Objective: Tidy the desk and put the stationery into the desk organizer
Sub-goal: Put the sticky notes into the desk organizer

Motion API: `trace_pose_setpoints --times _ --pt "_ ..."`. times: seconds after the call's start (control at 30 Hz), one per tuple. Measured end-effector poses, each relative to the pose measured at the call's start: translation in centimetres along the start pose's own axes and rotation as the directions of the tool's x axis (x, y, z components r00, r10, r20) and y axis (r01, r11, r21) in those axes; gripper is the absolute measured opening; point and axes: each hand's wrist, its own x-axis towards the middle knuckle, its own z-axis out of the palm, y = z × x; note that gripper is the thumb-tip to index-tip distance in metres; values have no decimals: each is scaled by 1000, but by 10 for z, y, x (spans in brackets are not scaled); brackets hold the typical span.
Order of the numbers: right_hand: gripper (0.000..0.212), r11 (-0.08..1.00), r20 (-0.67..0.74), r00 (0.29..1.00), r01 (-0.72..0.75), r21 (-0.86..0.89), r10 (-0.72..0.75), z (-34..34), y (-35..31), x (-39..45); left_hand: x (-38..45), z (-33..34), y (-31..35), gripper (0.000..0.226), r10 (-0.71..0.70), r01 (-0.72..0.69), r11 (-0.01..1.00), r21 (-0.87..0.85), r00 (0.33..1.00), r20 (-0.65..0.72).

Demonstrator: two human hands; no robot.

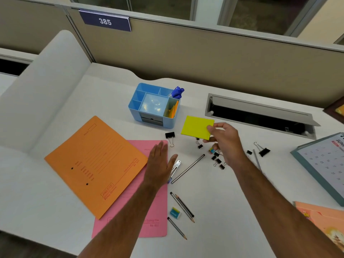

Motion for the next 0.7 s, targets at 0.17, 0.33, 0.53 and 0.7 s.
trace_pose_setpoints --times 0.17,0.33,0.53,0.7 --pt "39 984 34 984 175 -29 -174 18 -36 10 -6 5 -6 85 -2 -1 999 43 998 61" --pt "14 935 97 954 299 -193 -285 49 -56 30 -5 2 -6 89 -2 -1 999 38 997 76" --pt "15 840 132 946 324 -435 -297 75 -62 51 -3 6 -5 85 -8 7 1000 10 998 60" --pt "13 770 197 935 355 -530 -295 86 -58 62 -4 10 -6 84 -25 24 999 22 999 37"
